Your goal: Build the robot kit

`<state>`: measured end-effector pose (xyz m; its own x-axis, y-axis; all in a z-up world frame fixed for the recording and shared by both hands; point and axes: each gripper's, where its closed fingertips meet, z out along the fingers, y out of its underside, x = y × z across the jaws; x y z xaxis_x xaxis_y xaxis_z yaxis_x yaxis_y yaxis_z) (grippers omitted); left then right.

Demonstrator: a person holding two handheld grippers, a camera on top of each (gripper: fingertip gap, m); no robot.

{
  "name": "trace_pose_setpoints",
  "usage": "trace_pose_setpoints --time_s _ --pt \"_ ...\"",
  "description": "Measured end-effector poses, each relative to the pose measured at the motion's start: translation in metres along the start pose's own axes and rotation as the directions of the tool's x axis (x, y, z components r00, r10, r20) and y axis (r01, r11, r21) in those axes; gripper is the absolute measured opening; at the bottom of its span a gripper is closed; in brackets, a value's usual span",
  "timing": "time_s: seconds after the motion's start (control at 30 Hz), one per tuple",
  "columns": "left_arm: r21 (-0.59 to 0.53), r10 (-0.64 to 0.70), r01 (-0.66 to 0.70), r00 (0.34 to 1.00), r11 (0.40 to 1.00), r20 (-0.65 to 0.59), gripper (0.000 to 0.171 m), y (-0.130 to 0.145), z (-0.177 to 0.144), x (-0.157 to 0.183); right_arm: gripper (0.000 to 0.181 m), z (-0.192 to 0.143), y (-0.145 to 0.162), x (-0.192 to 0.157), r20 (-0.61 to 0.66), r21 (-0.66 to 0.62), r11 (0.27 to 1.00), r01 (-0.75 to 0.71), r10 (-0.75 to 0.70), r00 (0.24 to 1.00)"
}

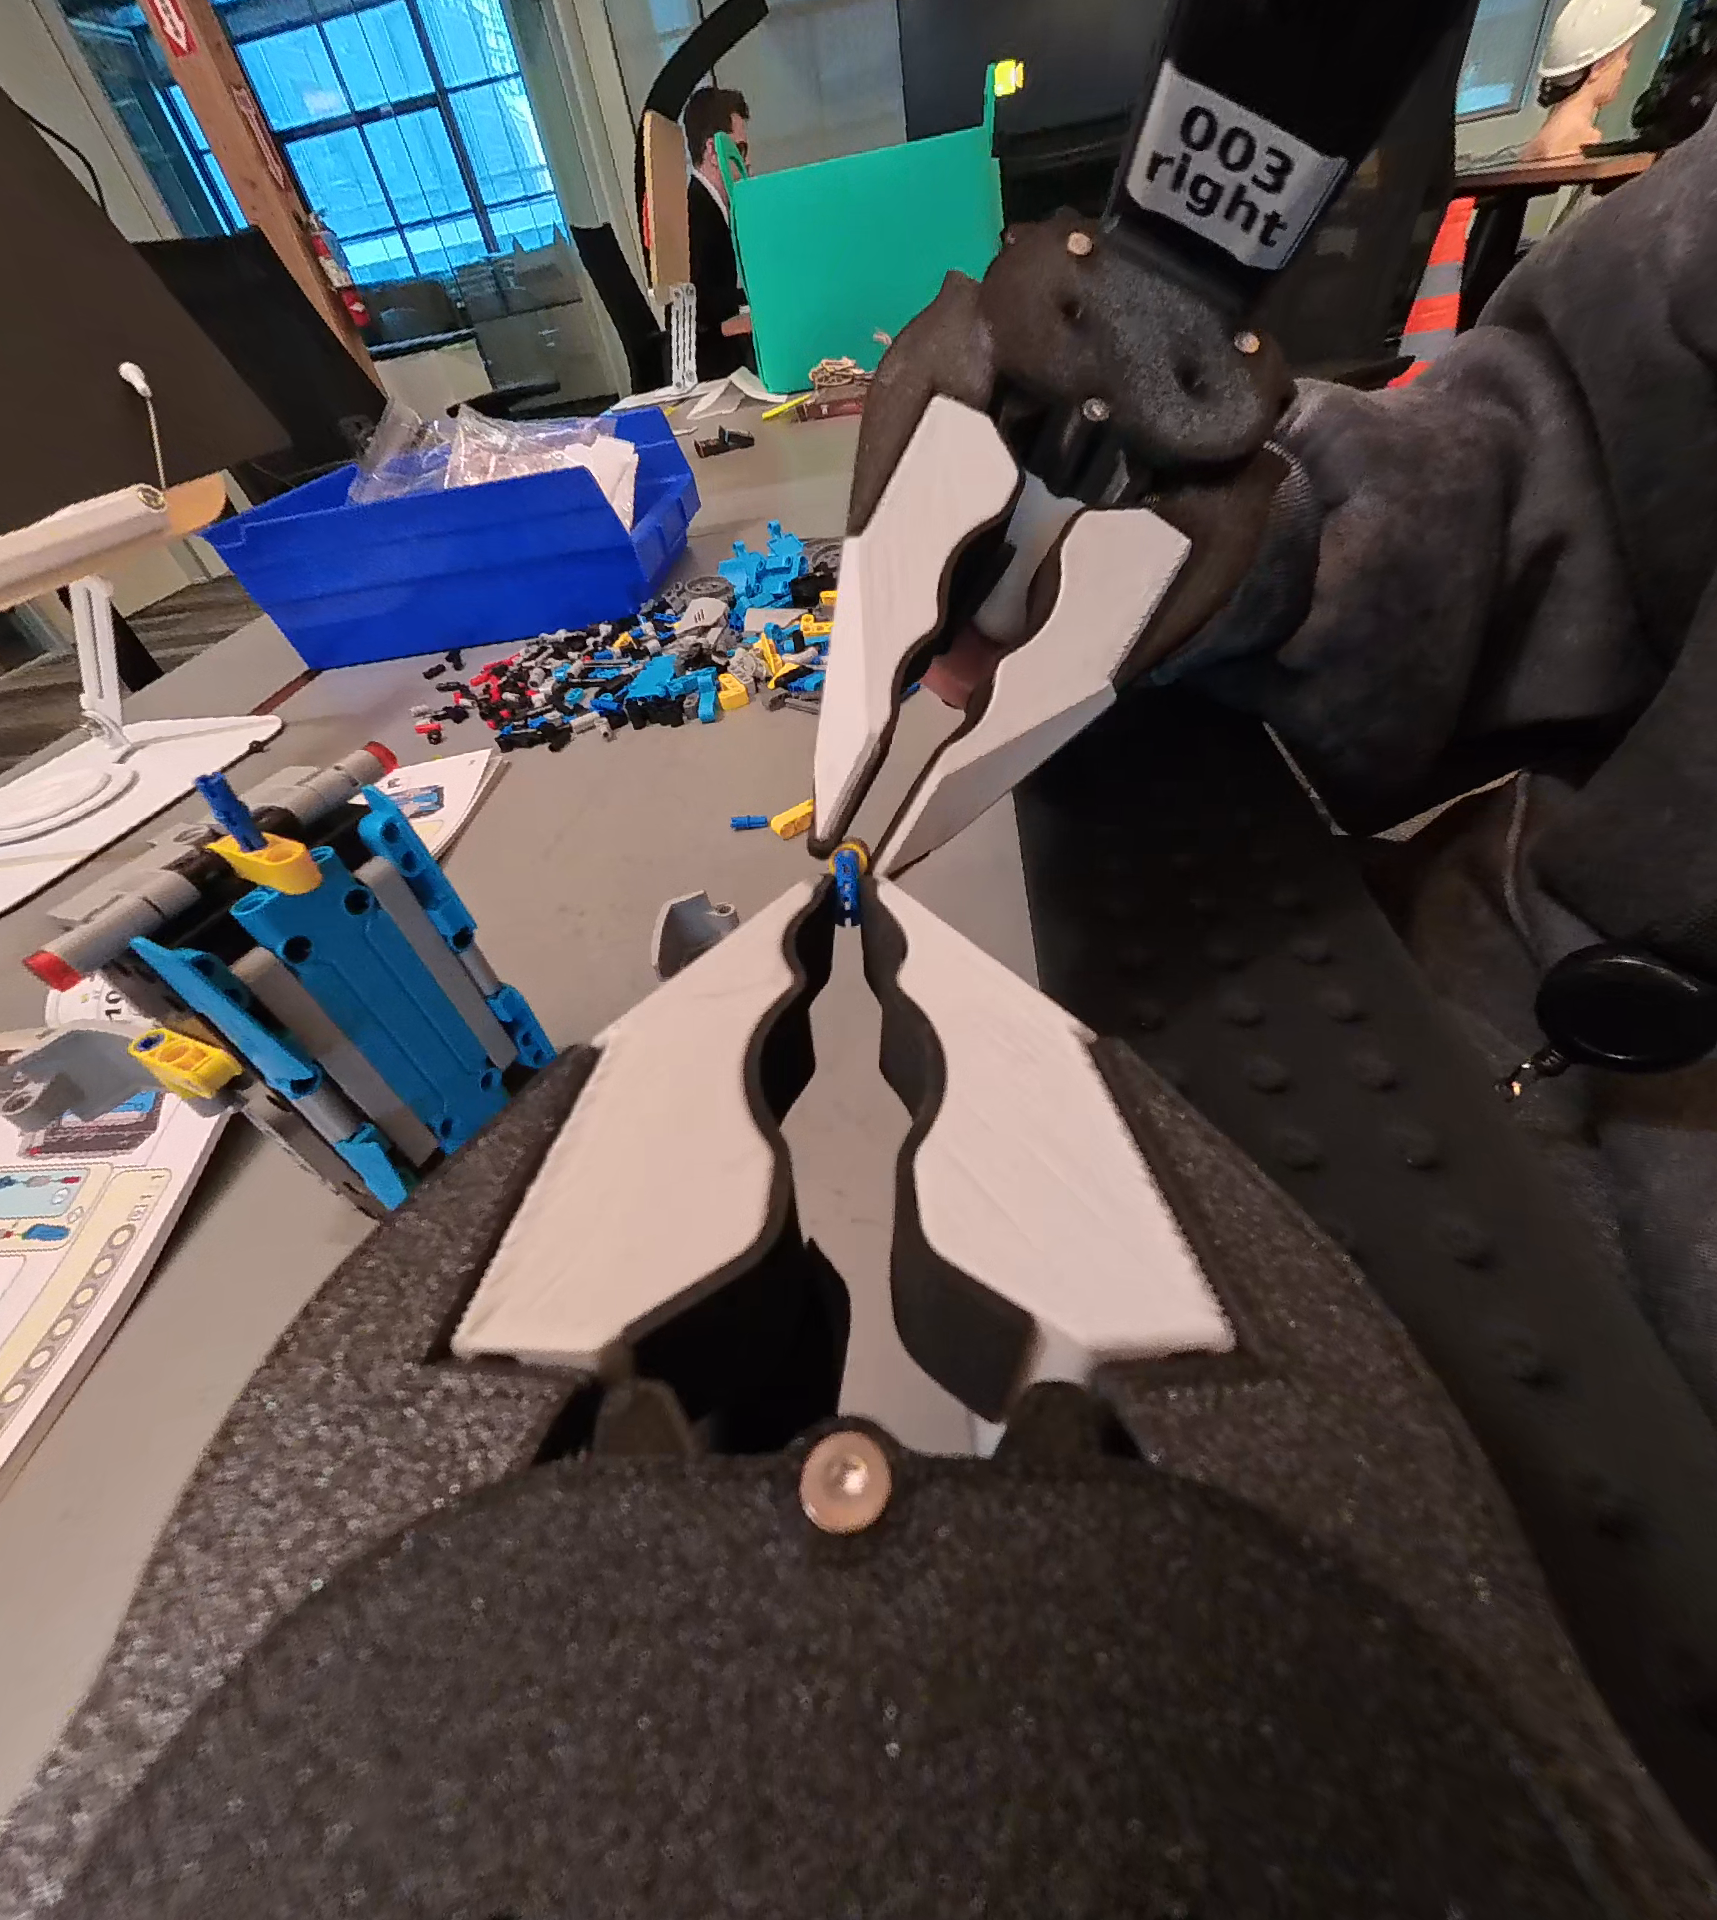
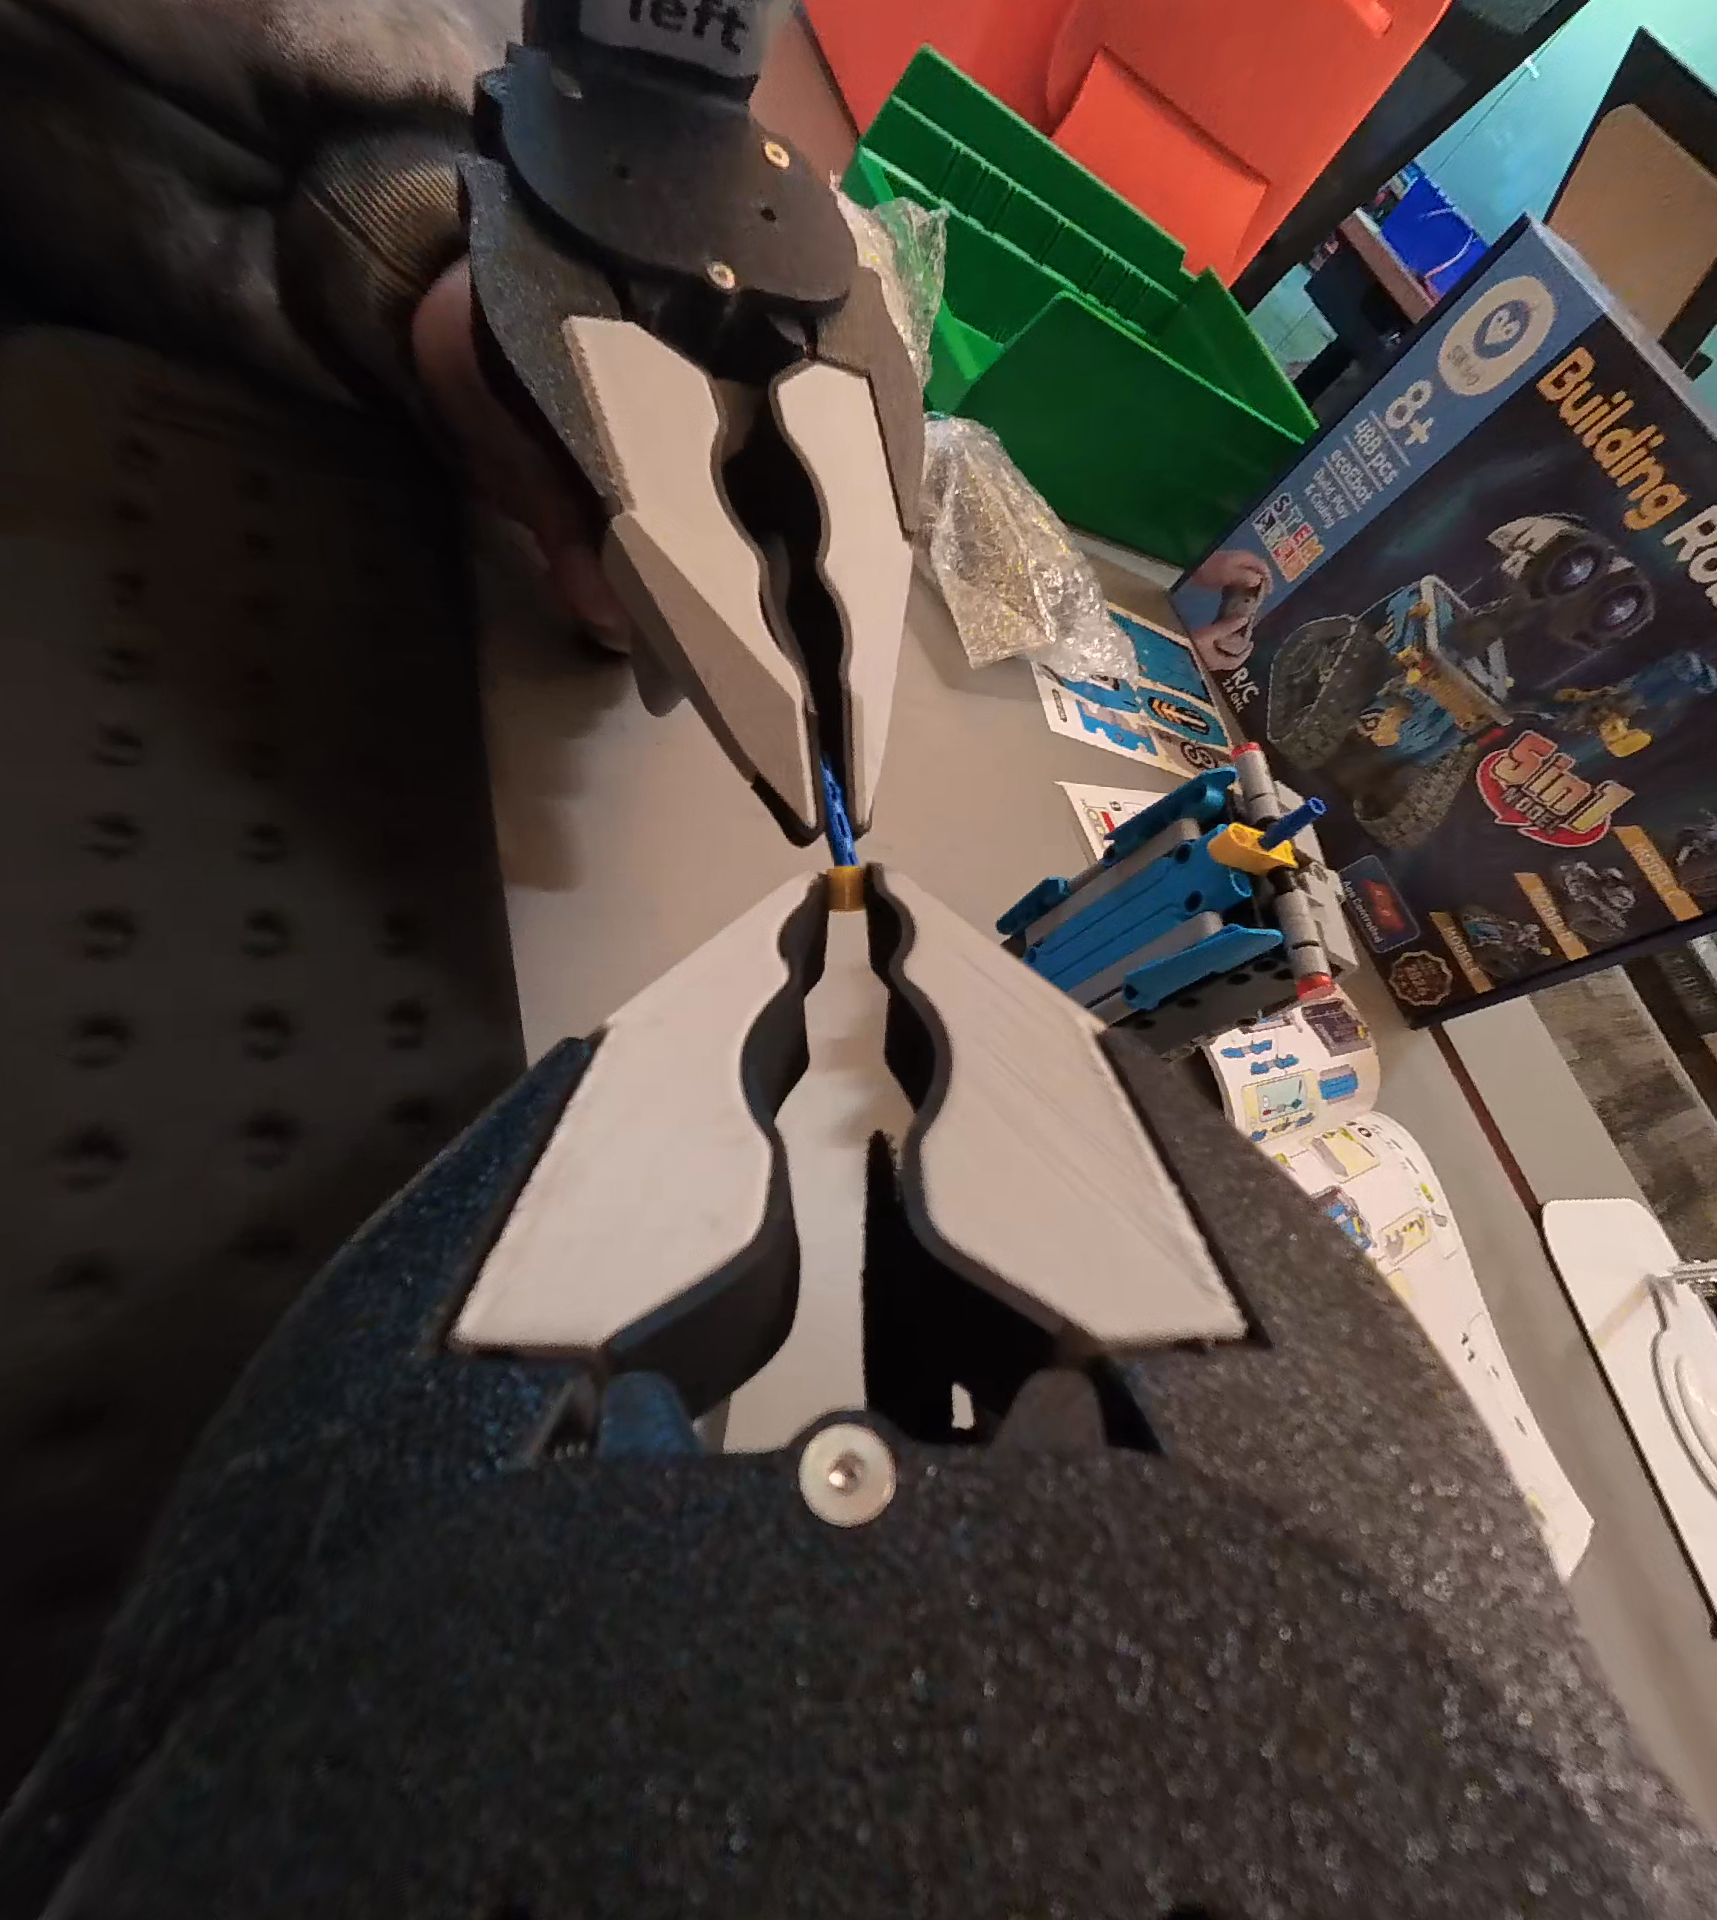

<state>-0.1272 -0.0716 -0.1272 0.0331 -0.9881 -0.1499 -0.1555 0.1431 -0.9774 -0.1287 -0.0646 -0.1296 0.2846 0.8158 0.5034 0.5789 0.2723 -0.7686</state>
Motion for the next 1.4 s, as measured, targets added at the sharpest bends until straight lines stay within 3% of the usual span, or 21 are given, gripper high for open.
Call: trace_pose_setpoints --time_s 0.17,0.4,0.53,0.67,0.9,0.97,1.07,1.2,1.4 --pt "-0.020 -0.081 0.080 0.996 0.997 -0.024 0.004 0.003 0.002 -0.001 0.006 0.000 0.002 0.001 -0.039 -0.039 0.997 0.065 -0.066 0.997" --pt "0.013 -0.308 0.311 0.947 0.950 -0.088 0.003 -0.002 0.000 -0.005 0.006 0.001 -0.001 0.006 -0.147 -0.100 0.973 0.207 -0.220 0.964" --pt "-0.026 -0.368 0.367 0.926 0.930 -0.087 0.003 0.003 0.002 -0.007 0.006 0.003 0.004 0.005 -0.172 -0.187 0.928 0.321 -0.353 0.920" --pt "-0.032 -0.423 0.422 0.898 0.906 -0.125 0.003 0.003 0.003 -0.004 0.005 0.005 0.000 0.002 -0.190 -0.187 0.906 0.380 -0.413 0.891" --pt "-0.001 -0.384 0.387 0.915 0.922 -0.126 0.004 -0.002 0.001 -0.006 0.009 0.005 -0.002 0.004 -0.085 -0.036 0.998 0.055 -0.058 0.995" --pt "0.036 -0.316 0.321 0.943 0.946 -0.102 0.004 -0.006 -0.003 -0.008 0.029 0.002 -0.004 0.002 -0.033 0.000 0.999 -0.037 0.037 0.999" --pt "0.076 -0.201 0.209 0.974 0.975 -0.101 0.004 -0.012 -0.007 -0.001 0.031 -0.003 -0.010 0.000 0.100 0.079 0.966 -0.247 0.239 0.966" --pt "0.095 -0.111 0.123 0.986 0.988 -0.127 0.004 -0.015 -0.007 0.010 0.020 -0.015 -0.021 -0.004 0.325 0.137 0.867 -0.479 0.417 0.849" --pt "0.098 -0.076 0.092 0.985 0.991 -0.156 0.004 -0.016 -0.005 0.020 0.015 -0.012 -0.019 -0.013 0.365 0.127 0.869 -0.477 0.406 0.838"
